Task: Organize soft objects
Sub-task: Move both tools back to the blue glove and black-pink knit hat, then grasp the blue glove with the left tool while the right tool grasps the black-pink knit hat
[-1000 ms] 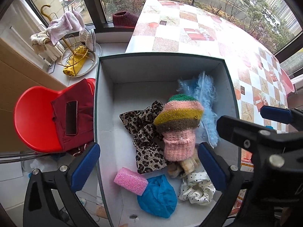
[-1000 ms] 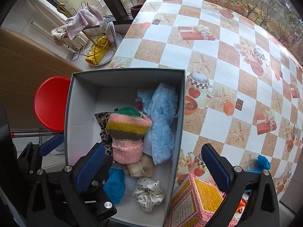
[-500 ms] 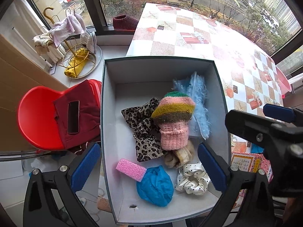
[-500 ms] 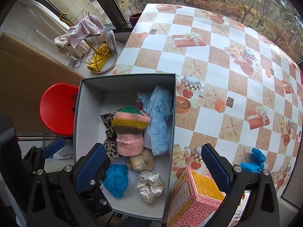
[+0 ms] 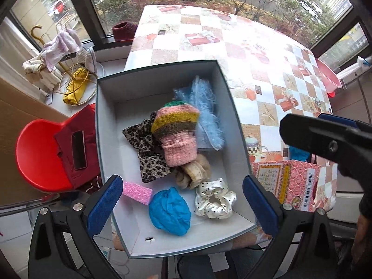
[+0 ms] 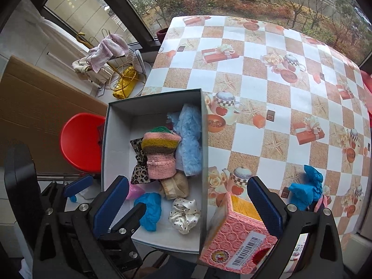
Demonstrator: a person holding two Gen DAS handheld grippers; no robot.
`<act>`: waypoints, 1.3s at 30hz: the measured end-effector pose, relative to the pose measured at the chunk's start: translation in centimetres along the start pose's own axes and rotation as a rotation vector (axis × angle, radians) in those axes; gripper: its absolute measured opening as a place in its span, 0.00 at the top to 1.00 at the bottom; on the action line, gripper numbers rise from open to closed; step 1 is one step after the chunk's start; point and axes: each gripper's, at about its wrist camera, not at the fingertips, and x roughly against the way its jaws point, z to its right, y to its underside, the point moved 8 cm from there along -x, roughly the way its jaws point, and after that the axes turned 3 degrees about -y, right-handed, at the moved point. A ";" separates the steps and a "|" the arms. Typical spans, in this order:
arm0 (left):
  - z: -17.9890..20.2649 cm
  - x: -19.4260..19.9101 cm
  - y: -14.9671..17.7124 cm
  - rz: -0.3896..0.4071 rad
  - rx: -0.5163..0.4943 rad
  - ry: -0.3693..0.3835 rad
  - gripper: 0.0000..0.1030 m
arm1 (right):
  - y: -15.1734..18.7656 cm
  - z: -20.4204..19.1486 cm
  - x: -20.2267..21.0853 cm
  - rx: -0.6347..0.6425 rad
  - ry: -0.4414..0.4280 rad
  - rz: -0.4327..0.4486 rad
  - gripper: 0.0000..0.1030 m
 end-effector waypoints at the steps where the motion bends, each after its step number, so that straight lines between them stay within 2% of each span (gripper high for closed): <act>1: 0.9 0.2 -0.1 -0.002 -0.023 0.010 0.00 | 0.2 1.0 0.6 -0.020 0.002 0.008 0.00; 5: 4.8 0.7 -0.5 0.000 -0.121 0.031 0.00 | 1.6 6.2 3.1 -0.127 0.014 0.040 0.00; 10: 10.1 0.6 -1.5 -0.012 -0.229 0.046 0.00 | 4.6 14.8 5.4 -0.298 0.063 0.064 0.00; 15: 14.9 -0.2 -2.1 -0.043 -0.309 0.051 0.00 | 9.2 23.3 4.6 -0.502 0.115 0.020 0.01; 18: 17.2 -0.7 -2.5 -0.065 -0.335 0.052 0.00 | 11.7 26.6 2.9 -0.578 0.128 -0.030 0.01; 23: 20.5 -2.1 -3.4 -0.102 -0.362 0.028 0.00 | 13.7 30.2 -0.4 -0.618 0.149 -0.113 0.01; 26: 22.2 -3.2 -4.0 -0.124 -0.379 0.002 0.00 | 13.8 31.3 -2.5 -0.623 0.128 -0.150 0.01; 29: 23.7 -4.3 -4.5 -0.147 -0.388 -0.023 0.00 | 13.4 31.6 -4.8 -0.582 0.103 -0.198 0.01; 32: 25.1 -5.4 -5.0 -0.170 -0.394 -0.041 0.00 | 13.3 31.9 -6.5 -0.528 0.115 -0.237 0.01; 39: 28.0 -9.1 -4.9 -0.244 -0.398 -0.074 0.00 | 13.9 36.5 -5.2 -0.522 0.230 -0.204 0.01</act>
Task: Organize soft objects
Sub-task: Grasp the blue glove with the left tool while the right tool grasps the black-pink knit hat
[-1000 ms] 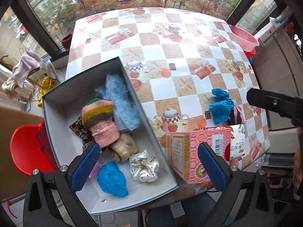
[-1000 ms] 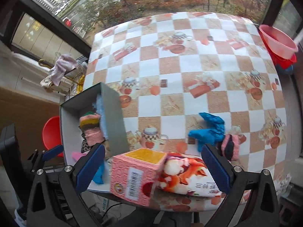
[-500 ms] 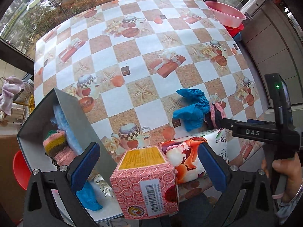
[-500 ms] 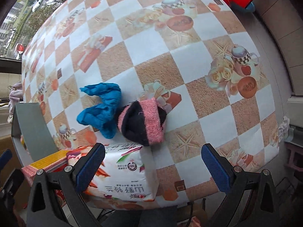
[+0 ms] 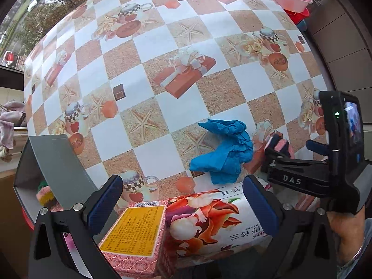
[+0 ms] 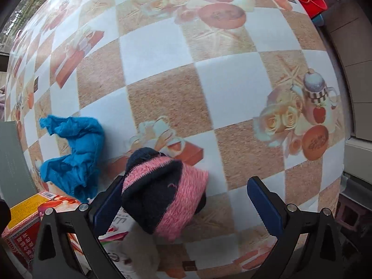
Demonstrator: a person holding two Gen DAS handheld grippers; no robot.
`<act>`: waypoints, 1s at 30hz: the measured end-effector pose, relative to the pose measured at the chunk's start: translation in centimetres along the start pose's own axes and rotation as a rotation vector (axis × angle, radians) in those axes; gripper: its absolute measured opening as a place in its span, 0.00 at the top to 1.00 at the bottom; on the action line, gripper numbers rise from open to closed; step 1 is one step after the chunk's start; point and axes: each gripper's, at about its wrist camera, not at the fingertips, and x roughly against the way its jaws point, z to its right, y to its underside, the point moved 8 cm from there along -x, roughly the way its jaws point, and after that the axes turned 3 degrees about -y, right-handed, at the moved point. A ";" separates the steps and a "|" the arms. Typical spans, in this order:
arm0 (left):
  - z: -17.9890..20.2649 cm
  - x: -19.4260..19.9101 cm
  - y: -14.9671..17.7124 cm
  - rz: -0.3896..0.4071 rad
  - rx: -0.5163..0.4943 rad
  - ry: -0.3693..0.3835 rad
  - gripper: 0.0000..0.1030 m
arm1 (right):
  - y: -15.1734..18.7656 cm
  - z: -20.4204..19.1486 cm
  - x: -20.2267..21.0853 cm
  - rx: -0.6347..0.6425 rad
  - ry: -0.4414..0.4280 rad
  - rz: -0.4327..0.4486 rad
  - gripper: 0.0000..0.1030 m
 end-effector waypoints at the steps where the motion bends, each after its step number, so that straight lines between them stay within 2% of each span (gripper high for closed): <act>1: 0.5 -0.6 -0.2 -0.012 0.003 0.003 0.00 | -0.2 1.0 0.1 -0.013 0.006 0.001 0.01; 8: 3.6 -4.6 -0.7 -0.092 -0.001 0.003 0.00 | -0.3 6.2 1.0 -0.083 -0.040 0.002 0.01; 13: 4.6 -6.4 -0.6 -0.123 -0.002 0.004 0.00 | 1.2 7.2 2.8 -0.114 -0.138 0.048 0.01; 16: 4.6 -7.5 -0.5 -0.138 -0.004 -0.009 0.00 | 3.4 6.5 3.4 -0.096 -0.192 0.048 0.00; 20: 4.2 -8.8 -0.8 -0.149 -0.005 -0.046 0.00 | 4.5 5.6 2.3 -0.025 -0.159 0.019 0.01; 24: 4.0 -10.0 -0.8 -0.166 -0.007 -0.048 0.00 | 4.2 5.1 1.2 -0.020 -0.164 0.013 0.00; 28: 4.0 -11.2 -0.5 -0.207 -0.014 -0.063 0.00 | 4.1 4.0 0.4 0.037 -0.121 0.010 0.01; 30: 3.9 -11.3 -0.5 -0.199 -0.007 -0.051 0.02 | 4.3 3.7 0.3 0.051 -0.115 0.005 0.11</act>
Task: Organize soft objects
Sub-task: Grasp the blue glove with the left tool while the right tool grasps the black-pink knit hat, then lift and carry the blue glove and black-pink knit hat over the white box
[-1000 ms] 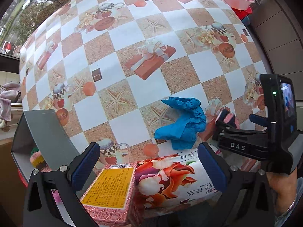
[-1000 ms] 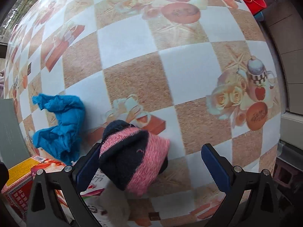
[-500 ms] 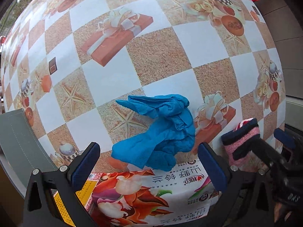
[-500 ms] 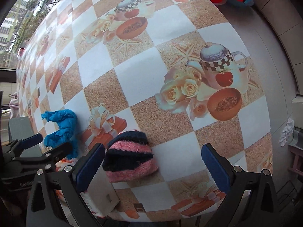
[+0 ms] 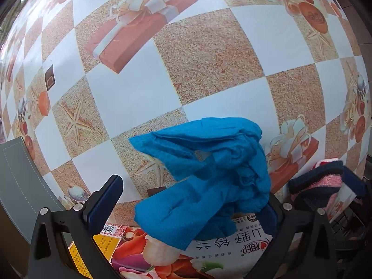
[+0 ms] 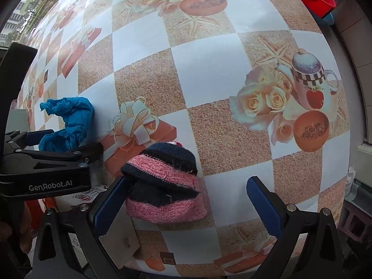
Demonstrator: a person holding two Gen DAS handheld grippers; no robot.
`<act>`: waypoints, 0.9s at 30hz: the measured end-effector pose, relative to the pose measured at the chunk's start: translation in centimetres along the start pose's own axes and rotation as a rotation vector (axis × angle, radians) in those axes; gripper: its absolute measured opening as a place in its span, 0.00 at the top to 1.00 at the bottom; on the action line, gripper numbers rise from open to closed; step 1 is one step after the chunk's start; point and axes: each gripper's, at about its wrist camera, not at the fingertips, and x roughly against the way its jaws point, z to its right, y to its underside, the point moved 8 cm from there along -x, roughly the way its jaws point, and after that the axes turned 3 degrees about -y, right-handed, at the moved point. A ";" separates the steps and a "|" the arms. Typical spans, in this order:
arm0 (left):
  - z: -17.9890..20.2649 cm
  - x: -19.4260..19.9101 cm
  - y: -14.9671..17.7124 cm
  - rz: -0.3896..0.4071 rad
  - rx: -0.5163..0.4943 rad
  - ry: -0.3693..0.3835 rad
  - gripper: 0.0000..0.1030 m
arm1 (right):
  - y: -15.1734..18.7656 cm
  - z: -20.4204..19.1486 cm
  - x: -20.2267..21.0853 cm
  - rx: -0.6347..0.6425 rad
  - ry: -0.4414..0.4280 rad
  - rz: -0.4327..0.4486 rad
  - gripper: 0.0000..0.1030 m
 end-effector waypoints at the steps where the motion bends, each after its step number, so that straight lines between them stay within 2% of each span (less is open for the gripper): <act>1: -0.1 -0.1 -0.1 0.003 -0.005 0.012 0.04 | 0.0 -0.5 0.0 0.000 -0.012 -0.003 0.25; 2: 0.1 0.0 -0.1 0.008 -0.008 0.027 0.08 | 0.2 -0.8 0.0 0.000 -0.027 -0.007 0.43; 3: 0.4 0.1 0.1 0.011 -0.011 0.042 0.14 | 0.4 -1.0 -0.1 0.004 -0.027 -0.012 0.51; 4: 0.5 0.5 -0.1 0.016 -0.014 0.061 0.17 | 0.5 -1.1 -0.2 0.011 -0.018 -0.015 0.54; 5: 0.6 1.0 -0.4 0.032 -0.020 0.056 0.26 | 0.4 -1.6 -0.3 0.017 -0.019 -0.013 0.59; 6: 0.6 1.5 -0.5 0.048 -0.028 0.053 0.39 | 0.4 -2.0 -0.5 0.018 -0.026 -0.015 0.60; 7: 1.0 2.0 -0.7 0.059 -0.037 0.052 0.48 | 0.5 -2.2 -0.4 0.019 -0.032 -0.014 0.62; 8: 1.0 2.3 -0.7 0.063 -0.043 0.049 0.68 | 0.8 -2.4 -0.1 0.023 -0.039 -0.012 0.63; 9: 0.9 2.5 -0.6 0.065 -0.043 0.055 0.74 | 0.8 -2.2 0.4 0.030 -0.045 -0.010 0.63; 13: -0.1 3.4 -0.5 0.087 -0.004 0.075 0.74 | 2.2 -1.6 1.3 0.054 -0.050 -0.017 0.63; 19: -2.7 5.1 0.0 0.128 0.035 0.095 0.74 | 3.8 -3.1 0.6 0.068 -0.091 -0.039 0.63; 21: -2.1 5.8 0.3 0.141 0.046 0.097 0.74 | 3.8 -4.1 0.4 0.080 -0.108 -0.038 0.63; 24: -2.1 6.9 0.5 0.159 0.064 0.103 0.74 | 3.1 -5.0 0.7 0.101 -0.078 -0.024 0.64; 27: -2.6 7.9 0.9 0.179 0.080 0.107 0.74 | 2.1 -5.1 0.9 0.073 -0.103 -0.022 0.64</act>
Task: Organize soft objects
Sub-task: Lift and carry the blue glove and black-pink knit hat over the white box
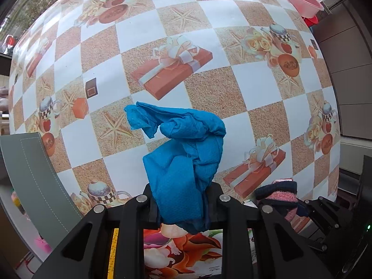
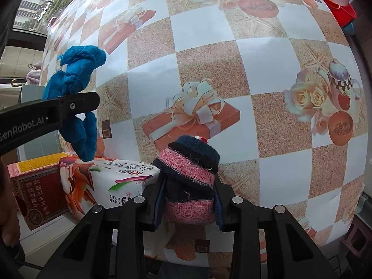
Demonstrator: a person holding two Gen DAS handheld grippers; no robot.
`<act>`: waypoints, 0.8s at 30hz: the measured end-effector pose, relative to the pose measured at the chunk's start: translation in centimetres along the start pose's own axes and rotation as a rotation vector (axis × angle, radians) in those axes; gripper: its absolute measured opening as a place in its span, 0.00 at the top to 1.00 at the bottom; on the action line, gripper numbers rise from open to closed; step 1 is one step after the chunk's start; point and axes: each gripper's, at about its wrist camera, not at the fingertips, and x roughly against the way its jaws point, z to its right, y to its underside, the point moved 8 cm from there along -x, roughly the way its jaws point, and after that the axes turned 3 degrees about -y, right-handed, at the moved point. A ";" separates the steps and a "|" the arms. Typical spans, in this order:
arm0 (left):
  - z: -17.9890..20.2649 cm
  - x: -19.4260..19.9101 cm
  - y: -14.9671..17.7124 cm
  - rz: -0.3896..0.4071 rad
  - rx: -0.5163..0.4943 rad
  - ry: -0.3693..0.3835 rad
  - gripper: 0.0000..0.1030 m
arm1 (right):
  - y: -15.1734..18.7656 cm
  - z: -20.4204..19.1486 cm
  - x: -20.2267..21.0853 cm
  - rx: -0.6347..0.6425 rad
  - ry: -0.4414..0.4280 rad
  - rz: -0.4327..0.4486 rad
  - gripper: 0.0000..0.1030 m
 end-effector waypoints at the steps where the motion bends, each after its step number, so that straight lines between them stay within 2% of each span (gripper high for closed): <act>1: 0.0 0.1 0.3 0.007 0.004 0.002 0.74 | 0.0 0.0 0.3 -0.002 -0.002 0.006 0.64; 4: -0.1 1.0 0.6 0.031 0.003 0.006 0.74 | -0.2 -0.3 1.0 0.002 -0.001 0.027 0.64; 7: 0.1 1.8 1.0 0.055 -0.013 0.019 0.74 | -2.1 -0.3 1.9 -0.016 -0.007 0.053 0.64; 11: 0.9 4.0 1.7 0.099 -0.051 0.048 0.74 | -1.8 1.0 3.9 -0.049 -0.002 0.089 0.64; 12: 1.1 4.3 1.9 0.111 -0.064 0.056 0.74 | -0.7 0.6 4.7 -0.058 0.001 0.101 0.64; 17: 1.8 6.3 4.4 0.167 -0.142 0.093 0.74 | 0.6 0.1 7.7 -0.111 0.003 0.150 0.64; 24: 1.9 9.0 8.9 0.228 -0.228 0.139 0.74 | 3.5 -2.6 8.2 -0.130 -0.003 0.179 0.64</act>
